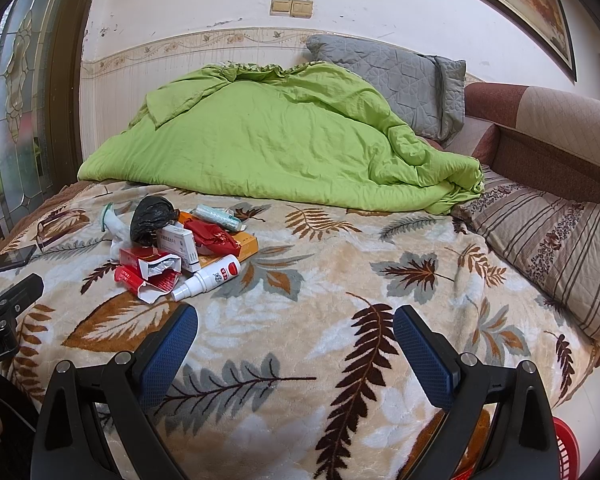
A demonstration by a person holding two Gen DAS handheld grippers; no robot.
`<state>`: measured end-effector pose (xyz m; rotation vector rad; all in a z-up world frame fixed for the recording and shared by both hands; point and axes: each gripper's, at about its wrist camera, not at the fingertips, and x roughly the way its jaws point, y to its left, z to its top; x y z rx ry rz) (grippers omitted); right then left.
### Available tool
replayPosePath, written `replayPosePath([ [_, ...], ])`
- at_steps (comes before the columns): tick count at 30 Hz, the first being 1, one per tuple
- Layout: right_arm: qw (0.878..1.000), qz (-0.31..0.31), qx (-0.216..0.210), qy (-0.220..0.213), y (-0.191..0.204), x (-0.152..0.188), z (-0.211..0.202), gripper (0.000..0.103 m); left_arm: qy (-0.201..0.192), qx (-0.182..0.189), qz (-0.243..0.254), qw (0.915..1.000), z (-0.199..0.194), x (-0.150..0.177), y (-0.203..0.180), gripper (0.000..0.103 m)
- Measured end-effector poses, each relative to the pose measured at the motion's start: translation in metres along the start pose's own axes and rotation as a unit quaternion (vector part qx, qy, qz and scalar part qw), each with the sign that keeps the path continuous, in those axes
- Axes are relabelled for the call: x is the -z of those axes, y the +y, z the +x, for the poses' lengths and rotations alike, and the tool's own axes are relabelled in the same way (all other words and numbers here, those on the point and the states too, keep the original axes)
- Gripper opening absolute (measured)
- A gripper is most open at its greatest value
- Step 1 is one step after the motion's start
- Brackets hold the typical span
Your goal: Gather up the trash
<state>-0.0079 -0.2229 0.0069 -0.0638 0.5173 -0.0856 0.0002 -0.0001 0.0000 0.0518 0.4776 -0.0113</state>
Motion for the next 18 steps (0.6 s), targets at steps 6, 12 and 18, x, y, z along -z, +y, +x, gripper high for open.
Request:
replayPosePath([
  [6, 1.000, 0.001, 0.000, 0.000, 0.0003, -0.0002, -0.0003, 0.100, 0.000, 0.000, 0.000, 1.0000, 0.0000, 0.0000, 0.0001, 0.103],
  [12, 1.000, 0.000, 0.000, 0.000, 0.0006, -0.0001, -0.0004, 0.100, 0.001, 0.001, 0.001, 1.0000, 0.0002, 0.0000, -0.0001, 0.103],
  [18, 1.000, 0.008, -0.003, 0.004, 0.0007, -0.0037, -0.0011, 0.100, 0.015, 0.008, -0.008, 0.9998, 0.0055, 0.0043, 0.0024, 0.103],
])
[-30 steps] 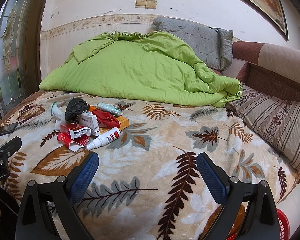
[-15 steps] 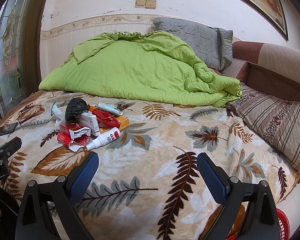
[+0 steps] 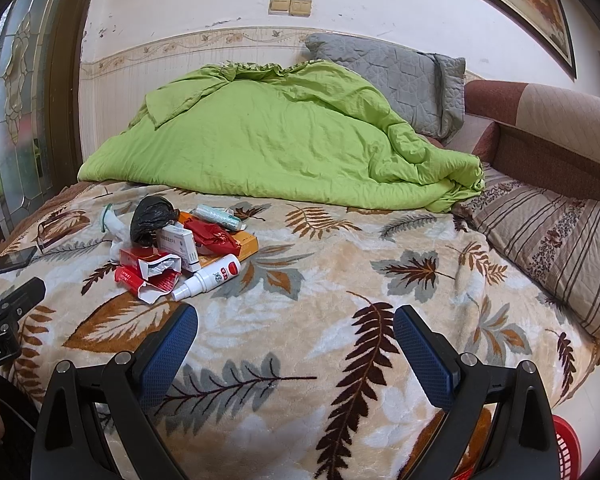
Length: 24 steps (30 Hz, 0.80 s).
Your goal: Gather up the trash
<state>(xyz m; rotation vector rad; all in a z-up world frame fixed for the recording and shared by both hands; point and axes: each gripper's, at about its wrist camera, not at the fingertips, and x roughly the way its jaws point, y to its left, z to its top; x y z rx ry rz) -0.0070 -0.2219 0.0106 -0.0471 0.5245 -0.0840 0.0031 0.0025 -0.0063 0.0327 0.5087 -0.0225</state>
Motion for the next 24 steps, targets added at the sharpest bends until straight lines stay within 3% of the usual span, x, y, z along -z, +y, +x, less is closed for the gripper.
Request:
replayPosePath([
  [5, 0.999, 0.022, -0.021, 0.016, -0.009, 0.002, 0.007, 0.099, 0.027, 0.010, -0.035, 0.9990, 0.014, 0.001, 0.013, 0.103],
  [9, 0.997, 0.040, -0.055, 0.047, -0.012, 0.003, 0.022, 0.091, 0.047, 0.021, -0.058, 0.9970, 0.022, 0.001, 0.020, 0.103],
  [16, 0.978, 0.104, -0.128, 0.129, -0.005, -0.002, 0.067, 0.079, 0.061, 0.042, -0.066, 0.9951, 0.030, 0.001, 0.019, 0.101],
  [18, 0.971, 0.123, -0.136, 0.154, -0.003, -0.002, 0.083, 0.071, 0.064, 0.046, -0.065, 0.9948, 0.033, 0.000, 0.018, 0.096],
  [20, 0.966, 0.134, -0.143, 0.168, -0.001, -0.006, 0.097, 0.069, 0.071, 0.051, -0.062, 0.9942, 0.037, 0.000, 0.016, 0.083],
  [24, 0.957, 0.153, -0.164, 0.186, 0.008, -0.019, 0.122, 0.064, 0.094, 0.068, -0.070, 0.9908, 0.047, 0.001, 0.017, 0.071],
])
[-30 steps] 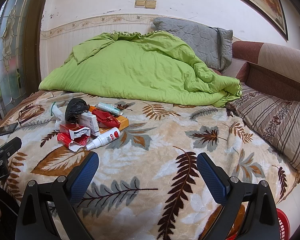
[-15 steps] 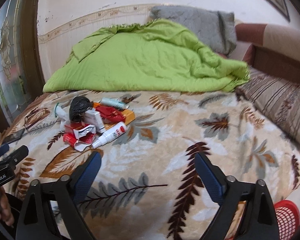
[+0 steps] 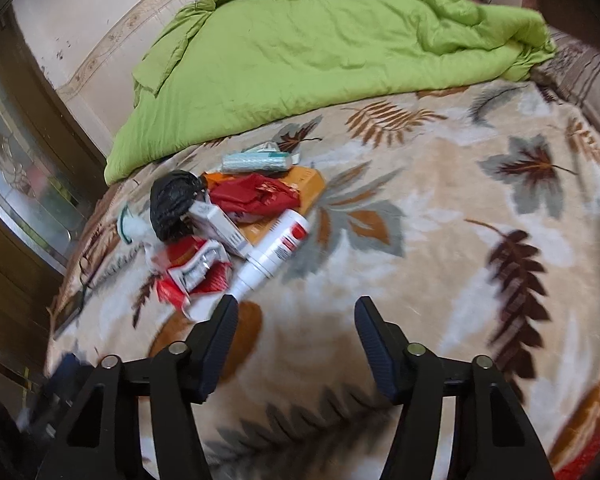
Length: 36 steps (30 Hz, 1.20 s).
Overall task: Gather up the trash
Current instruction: 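Lower the right gripper onto the white spray bottle and grasp it, then grasp the white green-trimmed cloth with the left gripper while the right holds the bottle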
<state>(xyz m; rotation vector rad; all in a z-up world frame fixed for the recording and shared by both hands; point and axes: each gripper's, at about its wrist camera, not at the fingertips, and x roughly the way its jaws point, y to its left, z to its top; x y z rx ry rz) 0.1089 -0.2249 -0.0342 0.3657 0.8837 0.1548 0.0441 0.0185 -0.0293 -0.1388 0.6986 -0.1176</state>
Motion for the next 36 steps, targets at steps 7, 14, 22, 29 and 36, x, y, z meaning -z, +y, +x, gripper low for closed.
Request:
replayPosePath([
  [7, 0.998, 0.039, 0.014, 0.049, 0.009, -0.036, 0.062, 0.042, 0.012, 0.008, -0.023, 0.9996, 0.004, 0.000, 0.008, 0.067],
  [14, 0.994, 0.075, -0.002, 0.083, 0.004, -0.042, 0.108, 0.042, 0.042, 0.019, -0.030, 0.9985, 0.026, -0.015, 0.005, 0.067],
  [22, 0.997, 0.066, -0.006, 0.037, -0.014, -0.044, 0.077, 0.038, 0.103, 0.071, -0.134, 0.9830, 0.093, -0.054, -0.002, 0.066],
  [29, 0.999, 0.043, 0.007, -0.014, -0.013, -0.052, 0.052, 0.036, 0.136, 0.058, -0.164, 0.9753, 0.120, -0.038, -0.005, 0.029],
  [36, 0.999, 0.041, -0.007, -0.023, -0.011, -0.054, 0.051, 0.035, 0.142, 0.077, -0.164, 0.9731, 0.144, -0.045, -0.002, 0.033],
])
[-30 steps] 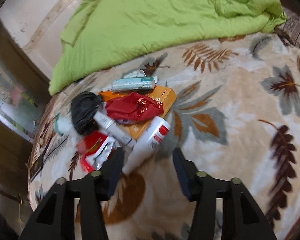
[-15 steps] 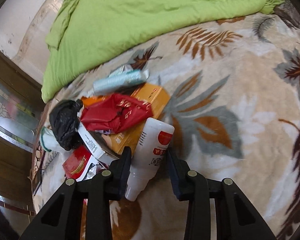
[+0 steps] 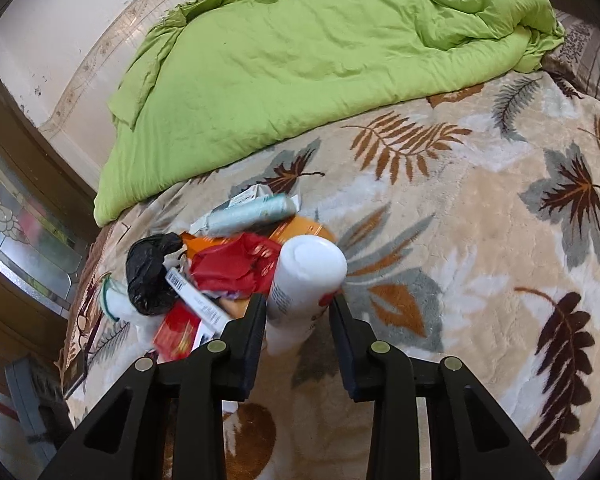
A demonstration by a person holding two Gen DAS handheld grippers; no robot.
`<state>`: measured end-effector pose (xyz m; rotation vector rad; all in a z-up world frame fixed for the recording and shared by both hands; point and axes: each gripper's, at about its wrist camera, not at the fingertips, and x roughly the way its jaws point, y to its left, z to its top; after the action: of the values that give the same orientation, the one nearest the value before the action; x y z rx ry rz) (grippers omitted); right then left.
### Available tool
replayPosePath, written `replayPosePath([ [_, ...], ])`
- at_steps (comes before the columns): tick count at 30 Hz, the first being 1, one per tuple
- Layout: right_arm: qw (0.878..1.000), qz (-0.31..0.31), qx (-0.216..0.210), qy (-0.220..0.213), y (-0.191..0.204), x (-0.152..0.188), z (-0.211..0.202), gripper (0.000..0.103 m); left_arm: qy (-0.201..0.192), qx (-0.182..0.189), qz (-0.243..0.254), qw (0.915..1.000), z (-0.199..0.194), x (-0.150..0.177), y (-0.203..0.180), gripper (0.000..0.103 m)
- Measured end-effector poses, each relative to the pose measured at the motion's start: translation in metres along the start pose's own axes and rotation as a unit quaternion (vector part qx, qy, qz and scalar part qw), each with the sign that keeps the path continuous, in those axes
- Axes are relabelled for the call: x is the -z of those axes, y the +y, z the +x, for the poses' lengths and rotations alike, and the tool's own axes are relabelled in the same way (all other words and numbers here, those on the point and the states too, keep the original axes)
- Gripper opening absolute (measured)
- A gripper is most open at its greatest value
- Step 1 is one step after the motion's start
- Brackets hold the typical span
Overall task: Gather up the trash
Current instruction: 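Grasp the white green-trimmed cloth with the left gripper while the right holds the bottle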
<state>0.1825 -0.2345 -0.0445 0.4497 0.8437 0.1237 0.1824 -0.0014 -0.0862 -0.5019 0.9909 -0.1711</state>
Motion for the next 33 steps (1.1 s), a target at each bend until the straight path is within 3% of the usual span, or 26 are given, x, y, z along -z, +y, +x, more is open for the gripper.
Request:
replayPosePath([
  [3, 1.000, -0.006, 0.002, -0.001, 0.003, 0.002, 0.000, 0.035, -0.001, 0.004, -0.004, 1.0000, 0.010, -0.012, -0.001, 0.037],
  [5, 1.000, -0.007, 0.004, -0.002, 0.004, 0.002, 0.002, 0.035, -0.008, 0.009, -0.001, 0.9999, 0.013, -0.017, -0.005, 0.045],
  [7, 1.000, -0.006, 0.008, -0.002, 0.003, 0.002, 0.003, 0.035, -0.016, 0.011, 0.018, 0.9997, 0.016, -0.020, -0.012, 0.043],
  [8, 1.000, -0.006, 0.009, -0.001, 0.002, 0.003, 0.004, 0.035, -0.023, 0.005, 0.032, 0.9992, 0.016, -0.020, -0.014, 0.013],
  [9, 1.000, -0.005, 0.010, 0.000, 0.002, 0.003, 0.005, 0.035, -0.027, 0.000, 0.049, 0.9984, 0.015, -0.020, -0.017, 0.002],
  [13, 1.000, -0.004, 0.015, -0.001, 0.000, 0.003, 0.007, 0.035, -0.043, -0.002, 0.072, 0.9965, -0.007, -0.025, -0.019, 0.000],
  [16, 1.000, -0.004, 0.014, -0.003, 0.000, 0.003, 0.006, 0.035, -0.091, -0.029, 0.099, 0.9905, -0.037, -0.024, -0.015, 0.001],
  [18, 1.000, -0.009, 0.012, -0.007, 0.002, 0.001, 0.006, 0.035, -0.119, -0.056, 0.092, 0.9871, -0.048, -0.035, -0.008, 0.021],
  [19, 1.000, -0.012, 0.013, -0.009, 0.003, 0.001, 0.006, 0.035, -0.125, -0.064, 0.085, 0.9864, -0.049, -0.040, -0.005, 0.051],
  [20, 1.000, -0.015, 0.013, -0.010, 0.004, 0.001, 0.006, 0.035, -0.139, -0.077, 0.069, 0.9849, -0.051, -0.047, -0.001, 0.068],
  [22, 1.000, -0.021, 0.009, -0.009, 0.008, 0.002, 0.007, 0.035, -0.152, -0.094, 0.038, 0.9832, -0.048, -0.059, 0.009, 0.069],
  [25, 1.000, -0.028, 0.007, -0.006, 0.011, 0.003, 0.009, 0.035, -0.120, -0.102, 0.016, 0.9874, -0.020, -0.074, 0.020, 0.070],
  [27, 1.000, -0.029, 0.006, -0.005, 0.012, 0.003, 0.010, 0.035, -0.092, -0.103, 0.011, 0.9903, 0.003, -0.085, 0.029, 0.063],
  [28, 1.000, -0.029, 0.005, -0.005, 0.012, 0.003, 0.010, 0.035, -0.085, -0.101, 0.006, 0.9912, 0.011, -0.087, 0.034, 0.038],
  [29, 1.000, -0.030, 0.006, -0.005, 0.012, 0.003, 0.010, 0.035, -0.078, -0.090, -0.002, 0.9929, 0.016, -0.088, 0.039, 0.026],
  [33, 1.000, -0.029, 0.007, -0.005, 0.010, 0.003, 0.010, 0.035, -0.101, -0.094, 0.024, 0.9901, 0.004, -0.081, 0.031, 0.019],
])
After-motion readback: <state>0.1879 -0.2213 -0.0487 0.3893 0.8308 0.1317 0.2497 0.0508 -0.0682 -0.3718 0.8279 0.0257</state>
